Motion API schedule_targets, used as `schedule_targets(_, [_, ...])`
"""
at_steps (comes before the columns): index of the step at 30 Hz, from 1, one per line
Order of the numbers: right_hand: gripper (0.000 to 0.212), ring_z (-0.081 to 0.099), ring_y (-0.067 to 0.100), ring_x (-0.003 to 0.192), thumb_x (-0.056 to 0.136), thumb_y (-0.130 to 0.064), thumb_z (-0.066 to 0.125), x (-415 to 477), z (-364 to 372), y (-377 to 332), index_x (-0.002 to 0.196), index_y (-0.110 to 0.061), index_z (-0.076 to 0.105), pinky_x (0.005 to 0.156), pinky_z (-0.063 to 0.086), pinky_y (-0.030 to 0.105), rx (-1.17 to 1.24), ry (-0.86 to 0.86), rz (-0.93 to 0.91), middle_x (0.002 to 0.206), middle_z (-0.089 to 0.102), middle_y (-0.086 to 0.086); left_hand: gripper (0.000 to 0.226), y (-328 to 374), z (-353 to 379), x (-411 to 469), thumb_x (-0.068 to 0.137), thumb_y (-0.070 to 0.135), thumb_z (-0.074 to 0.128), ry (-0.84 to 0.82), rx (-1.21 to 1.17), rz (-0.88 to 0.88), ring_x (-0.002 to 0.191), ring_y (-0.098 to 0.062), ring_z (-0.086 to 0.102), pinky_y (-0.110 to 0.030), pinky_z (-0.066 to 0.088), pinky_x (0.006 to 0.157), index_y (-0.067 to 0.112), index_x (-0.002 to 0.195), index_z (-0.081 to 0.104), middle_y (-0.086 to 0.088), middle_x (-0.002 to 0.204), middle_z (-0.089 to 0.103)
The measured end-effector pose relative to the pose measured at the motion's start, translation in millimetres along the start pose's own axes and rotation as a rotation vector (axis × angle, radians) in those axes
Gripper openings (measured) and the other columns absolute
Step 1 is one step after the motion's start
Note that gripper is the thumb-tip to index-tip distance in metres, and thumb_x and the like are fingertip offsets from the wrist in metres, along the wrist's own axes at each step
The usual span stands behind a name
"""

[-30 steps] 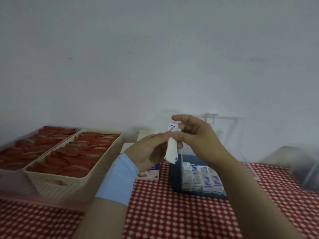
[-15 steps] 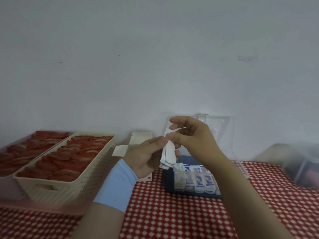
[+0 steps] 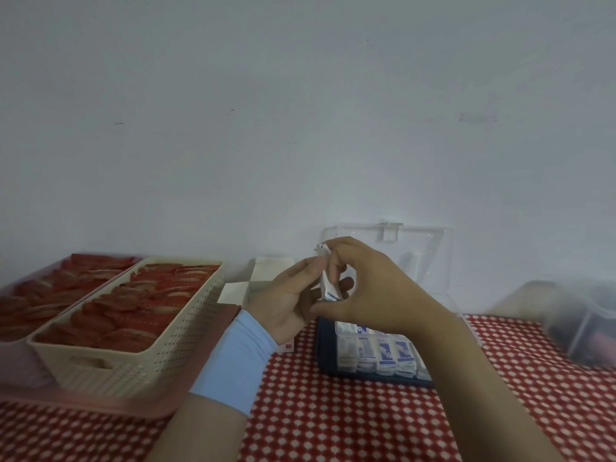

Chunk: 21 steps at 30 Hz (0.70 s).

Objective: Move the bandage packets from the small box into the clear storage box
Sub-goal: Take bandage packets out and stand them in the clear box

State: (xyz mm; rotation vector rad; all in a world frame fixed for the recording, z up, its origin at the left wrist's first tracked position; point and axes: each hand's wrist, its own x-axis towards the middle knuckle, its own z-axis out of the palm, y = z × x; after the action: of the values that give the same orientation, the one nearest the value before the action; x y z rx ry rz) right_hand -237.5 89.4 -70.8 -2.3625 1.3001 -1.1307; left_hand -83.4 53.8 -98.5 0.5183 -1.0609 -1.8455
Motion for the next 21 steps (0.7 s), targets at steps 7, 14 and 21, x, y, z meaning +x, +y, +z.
schedule_targets(7, [0.030,0.062,0.014,0.084,0.068,-0.019,0.080,-0.1,4.5,3.2,0.075,-0.021,0.050,0.075,0.053,0.025,0.032,0.011,-0.077,0.095,0.057,-0.008,0.037,-4.9,-1.6,4.4,0.081,0.027,0.063,0.016,-0.021,0.023,0.090,-0.022,0.073,-0.032,0.061,0.075,0.004,0.109,0.067,-0.013,0.099,0.071])
schedule_targets(14, [0.031,0.061,0.008,0.090,0.068,-0.012,0.082,-1.2,1.8,6.4,0.077,-0.022,0.054,0.073,0.048,0.011,0.028,0.013,-0.062,0.100,0.055,-0.011,0.044,-7.7,-2.0,4.5,0.081,0.026,0.063,0.002,-0.055,0.015,0.096,-0.026,0.072,-0.035,0.061,0.079,0.002,0.119,0.065,-0.015,0.110,0.070])
schedule_targets(21, [0.037,0.061,0.004,0.093,0.064,-0.020,0.088,-1.9,0.9,5.8,0.081,-0.020,0.055,0.073,0.049,0.013,0.084,-0.014,0.000,0.102,0.056,-0.014,0.033,-4.6,-2.0,1.4,0.080,0.021,0.063,-0.039,-0.025,-0.004,0.086,-0.024,0.073,-0.036,0.062,0.075,0.002,0.107,0.066,-0.012,0.103,0.073])
